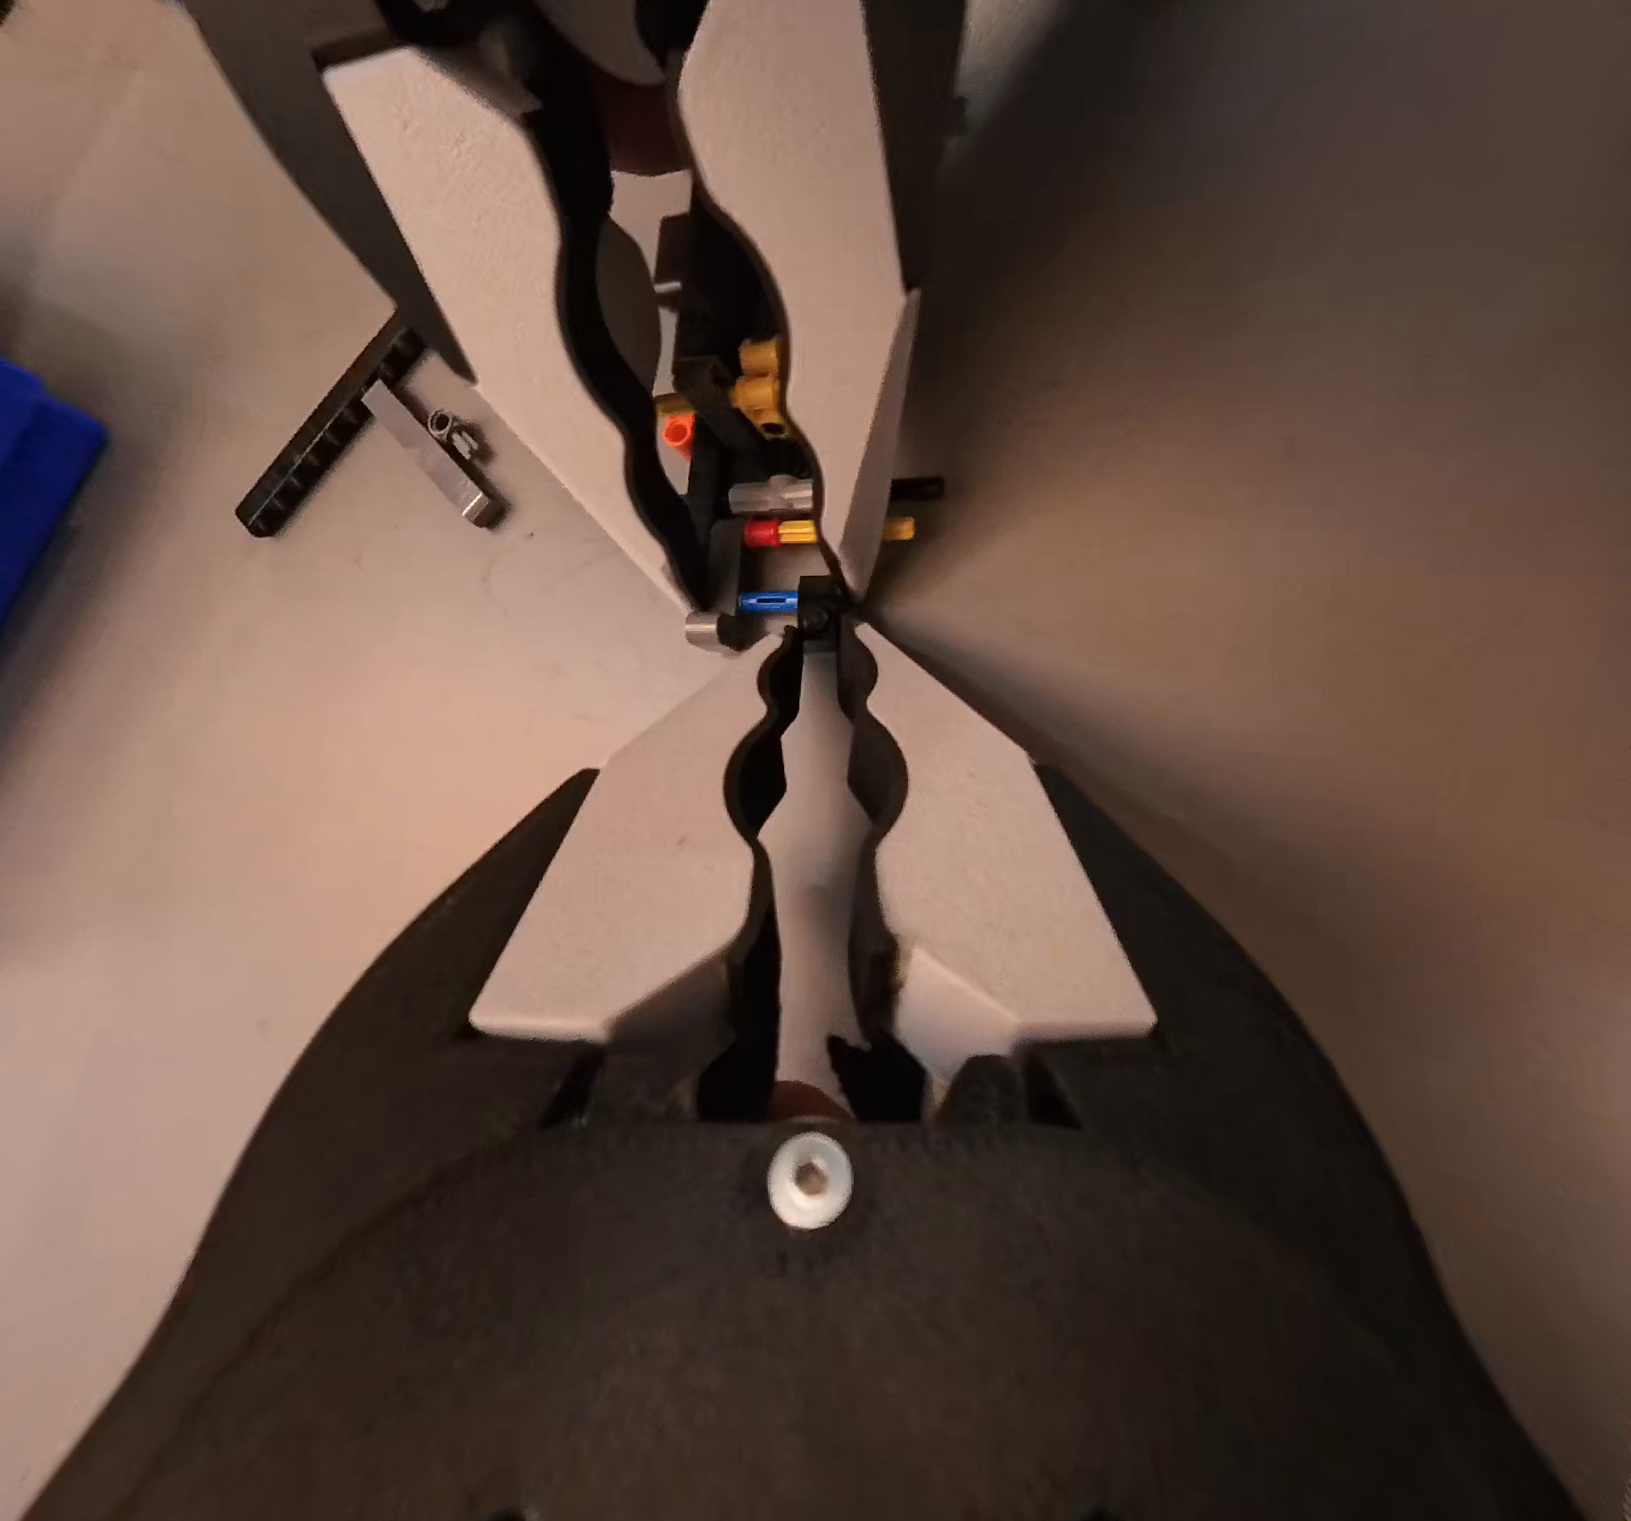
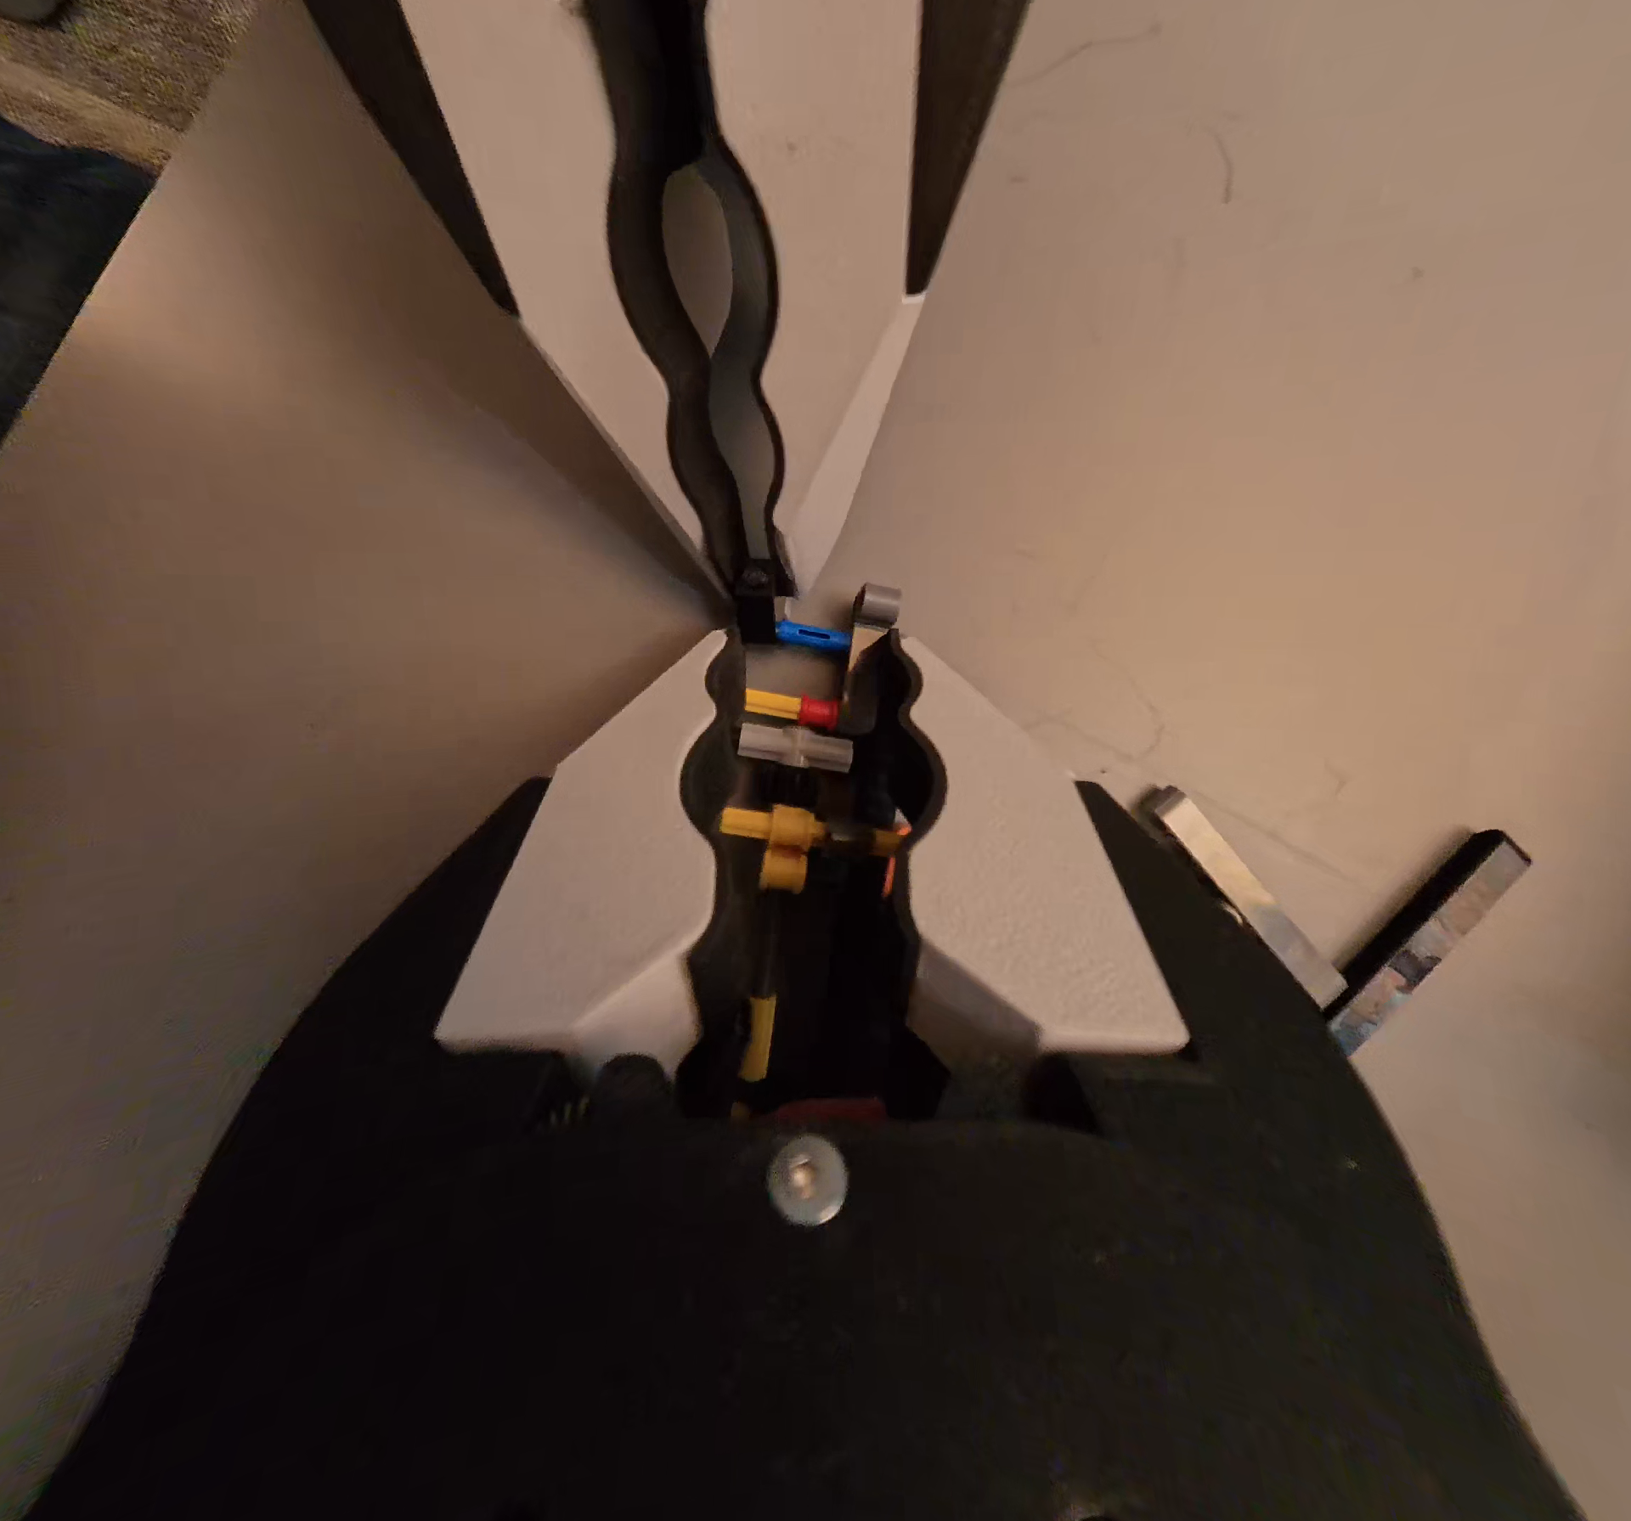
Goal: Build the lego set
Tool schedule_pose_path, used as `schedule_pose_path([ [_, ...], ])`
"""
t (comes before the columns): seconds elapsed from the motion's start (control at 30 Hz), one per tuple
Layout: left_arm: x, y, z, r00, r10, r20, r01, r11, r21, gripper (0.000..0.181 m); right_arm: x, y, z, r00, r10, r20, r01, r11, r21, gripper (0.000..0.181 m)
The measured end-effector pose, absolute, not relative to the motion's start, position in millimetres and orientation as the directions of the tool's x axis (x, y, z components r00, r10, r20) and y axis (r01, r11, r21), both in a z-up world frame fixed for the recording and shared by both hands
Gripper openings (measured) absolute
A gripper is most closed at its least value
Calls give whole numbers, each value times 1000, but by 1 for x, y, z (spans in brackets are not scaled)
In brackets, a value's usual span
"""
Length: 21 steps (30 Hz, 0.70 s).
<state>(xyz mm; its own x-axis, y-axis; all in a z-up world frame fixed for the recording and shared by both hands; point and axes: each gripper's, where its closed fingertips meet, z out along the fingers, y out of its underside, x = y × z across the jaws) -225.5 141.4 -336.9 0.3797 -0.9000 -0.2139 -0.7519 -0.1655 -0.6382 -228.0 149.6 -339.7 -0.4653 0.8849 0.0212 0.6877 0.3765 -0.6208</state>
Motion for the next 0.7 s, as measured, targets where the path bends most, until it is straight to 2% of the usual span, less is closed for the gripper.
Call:
schedule_pose_path([
  [0.27, -226, 142, -337, 333, -921, -202, -744, -125, -657, 6, -228, 150, -340, -471, 880, 62, 670, 403, -623, 29],
  [0.7, -226, 143, -337, 349, -932, -95, -678, -181, -712, 6, -229, 150, -340, -471, 879, 76, 667, 411, -621, 28],
])
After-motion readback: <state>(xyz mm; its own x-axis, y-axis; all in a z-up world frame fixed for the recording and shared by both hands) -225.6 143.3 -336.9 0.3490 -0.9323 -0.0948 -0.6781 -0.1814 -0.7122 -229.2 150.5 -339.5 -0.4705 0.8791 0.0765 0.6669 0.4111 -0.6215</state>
